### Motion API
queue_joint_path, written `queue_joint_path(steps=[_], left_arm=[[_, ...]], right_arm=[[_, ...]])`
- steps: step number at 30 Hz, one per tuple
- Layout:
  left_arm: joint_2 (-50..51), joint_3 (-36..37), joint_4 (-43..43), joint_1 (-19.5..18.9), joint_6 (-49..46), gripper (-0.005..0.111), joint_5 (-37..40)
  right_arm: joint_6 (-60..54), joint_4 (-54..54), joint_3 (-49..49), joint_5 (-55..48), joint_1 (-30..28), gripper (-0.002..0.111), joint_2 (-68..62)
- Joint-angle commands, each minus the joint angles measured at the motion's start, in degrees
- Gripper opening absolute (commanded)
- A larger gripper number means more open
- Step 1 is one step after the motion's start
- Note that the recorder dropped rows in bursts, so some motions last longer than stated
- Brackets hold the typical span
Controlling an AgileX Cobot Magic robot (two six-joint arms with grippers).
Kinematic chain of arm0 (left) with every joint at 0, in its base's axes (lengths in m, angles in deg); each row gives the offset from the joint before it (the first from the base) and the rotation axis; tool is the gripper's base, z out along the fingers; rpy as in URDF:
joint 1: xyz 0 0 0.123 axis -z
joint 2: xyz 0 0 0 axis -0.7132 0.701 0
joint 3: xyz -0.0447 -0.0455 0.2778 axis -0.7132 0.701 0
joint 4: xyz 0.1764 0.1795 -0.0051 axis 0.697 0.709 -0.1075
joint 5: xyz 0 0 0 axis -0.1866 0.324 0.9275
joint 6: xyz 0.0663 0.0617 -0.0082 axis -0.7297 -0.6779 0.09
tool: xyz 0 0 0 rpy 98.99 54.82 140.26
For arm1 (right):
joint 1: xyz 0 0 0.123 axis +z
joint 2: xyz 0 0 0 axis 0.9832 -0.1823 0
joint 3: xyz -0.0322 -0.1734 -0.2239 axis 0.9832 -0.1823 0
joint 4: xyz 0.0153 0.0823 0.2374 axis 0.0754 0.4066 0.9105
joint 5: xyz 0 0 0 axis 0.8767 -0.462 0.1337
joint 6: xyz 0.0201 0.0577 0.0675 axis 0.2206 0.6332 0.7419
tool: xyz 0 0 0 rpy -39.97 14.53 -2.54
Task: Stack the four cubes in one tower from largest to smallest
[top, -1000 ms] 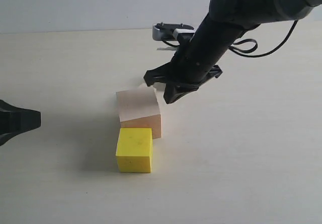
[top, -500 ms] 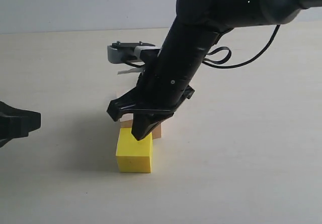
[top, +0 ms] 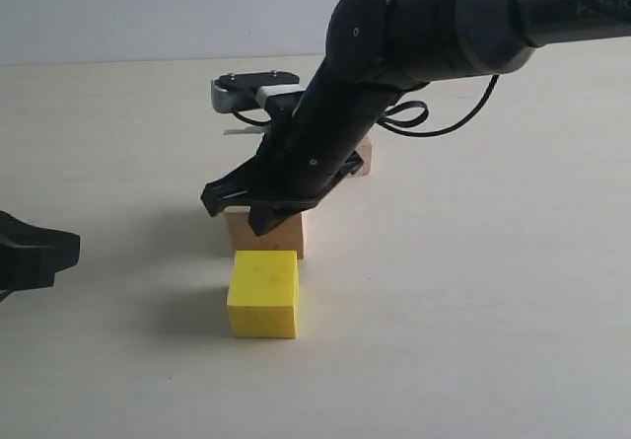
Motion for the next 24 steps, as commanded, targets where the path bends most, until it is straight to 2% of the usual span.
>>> queue_joint_path(steps=[1,6,14,24], left_arm=[[0.0,-0.3,-0.5,0.4,-1.1,0.000,0.2],[0.0,-0.3,-0.5,0.4,-1.1,0.000,0.2],[0.0,-0.3,-0.5,0.4,-1.1,0.000,0.4],[0.0,-0.3,-0.5,0.4,-1.3,0.000,0.4]], right_arm=[[2.6,-4.6,2.4,0.8,-0.1,0.000,-0.4],[3.1,-4.9,3.2,-0.4,-0.1,0.000,-0.4],[9.6,-13.6,3.2,-2.0,-0.1,0.000,-0.4],[7.4,-8.5,3.2,-3.7,-0.1,0.000,0.5]])
